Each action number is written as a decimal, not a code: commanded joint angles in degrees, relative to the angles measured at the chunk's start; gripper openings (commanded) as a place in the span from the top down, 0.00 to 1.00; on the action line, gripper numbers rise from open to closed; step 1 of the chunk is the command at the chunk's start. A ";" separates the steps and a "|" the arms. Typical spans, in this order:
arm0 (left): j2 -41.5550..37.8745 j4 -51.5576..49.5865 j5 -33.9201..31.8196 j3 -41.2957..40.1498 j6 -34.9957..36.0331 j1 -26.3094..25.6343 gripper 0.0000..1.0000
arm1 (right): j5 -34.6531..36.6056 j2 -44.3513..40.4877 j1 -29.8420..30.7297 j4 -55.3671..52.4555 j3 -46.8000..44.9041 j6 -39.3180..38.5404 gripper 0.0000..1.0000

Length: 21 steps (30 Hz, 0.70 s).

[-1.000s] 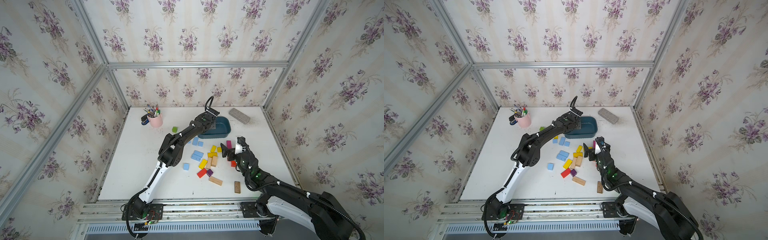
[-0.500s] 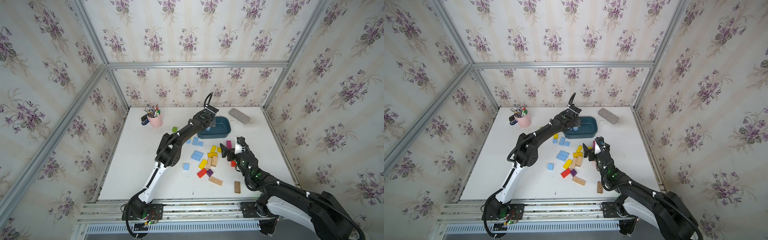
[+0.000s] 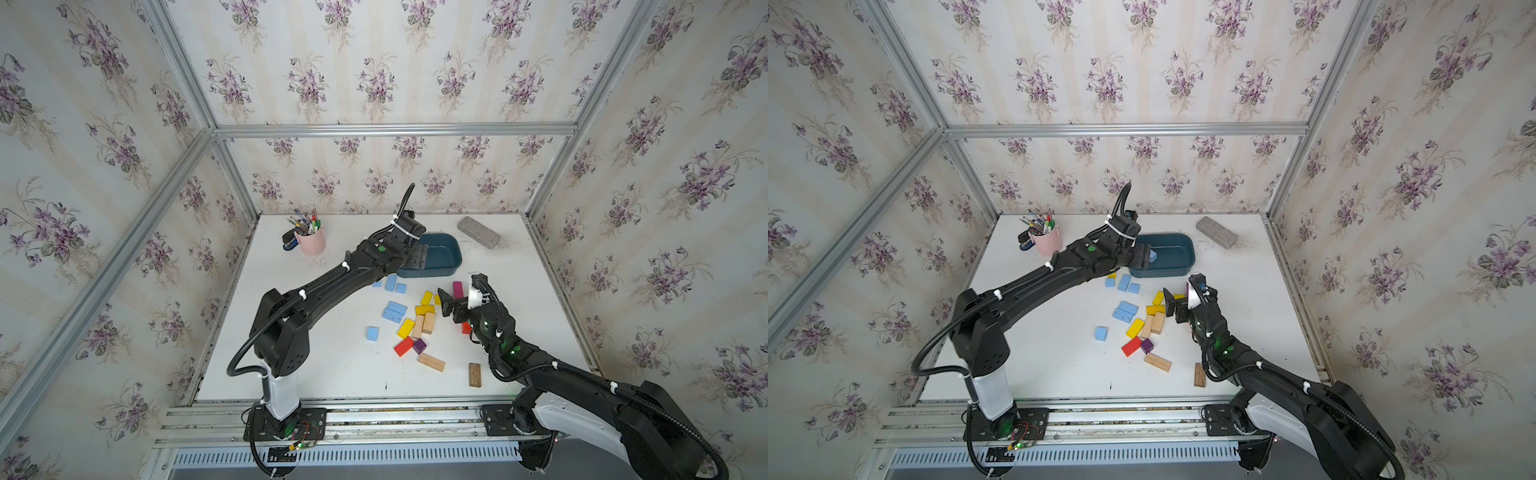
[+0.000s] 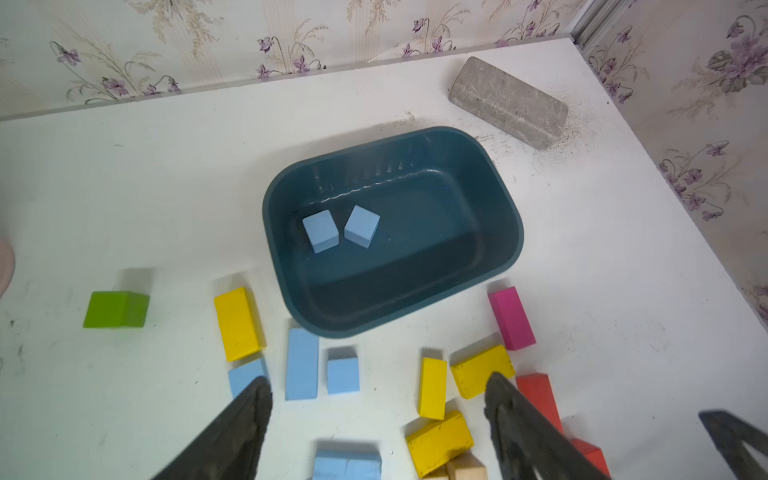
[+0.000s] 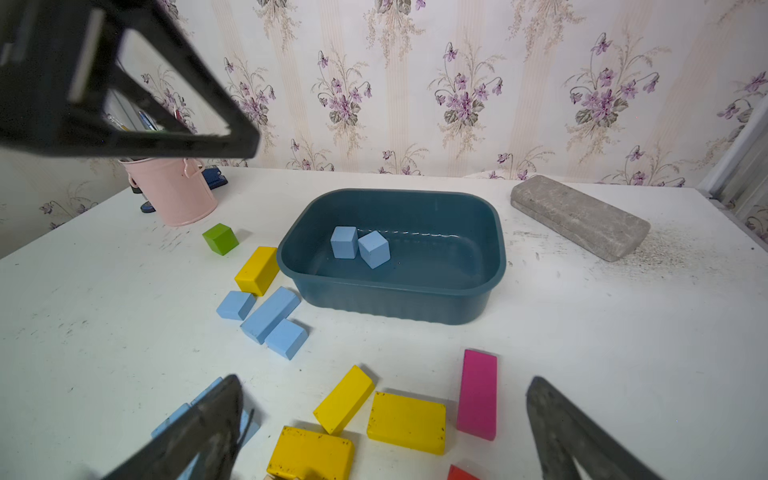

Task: Pick out the blue building blocks
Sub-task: Pick up the building block from the center of the board.

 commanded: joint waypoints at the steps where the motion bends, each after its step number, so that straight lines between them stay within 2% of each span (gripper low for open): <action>1: -6.53 1.81 -2.20 -7.53 -0.50 -1.02 0.17 | -0.47 0.36 -0.08 1.36 0.36 0.32 0.00; 7: -16.27 2.16 -4.09 -20.23 -2.54 -2.75 0.03 | -1.42 0.89 -0.08 1.44 0.47 0.27 0.00; 9: -18.49 2.16 -4.20 -23.52 -3.42 -3.30 0.01 | -3.58 0.72 -0.06 1.37 0.67 -0.48 0.00; 15: -25.42 1.99 -1.69 -32.38 -5.40 -3.86 0.01 | -23.78 0.37 0.02 4.51 0.67 -3.53 0.00; 18: -27.30 1.69 0.54 -35.76 -5.18 -3.86 0.01 | -28.92 1.08 0.17 5.65 0.73 -3.82 0.00; 21: -28.55 1.31 3.50 -38.18 -5.01 -3.86 0.01 | -31.14 1.36 0.28 6.17 0.79 -3.95 0.00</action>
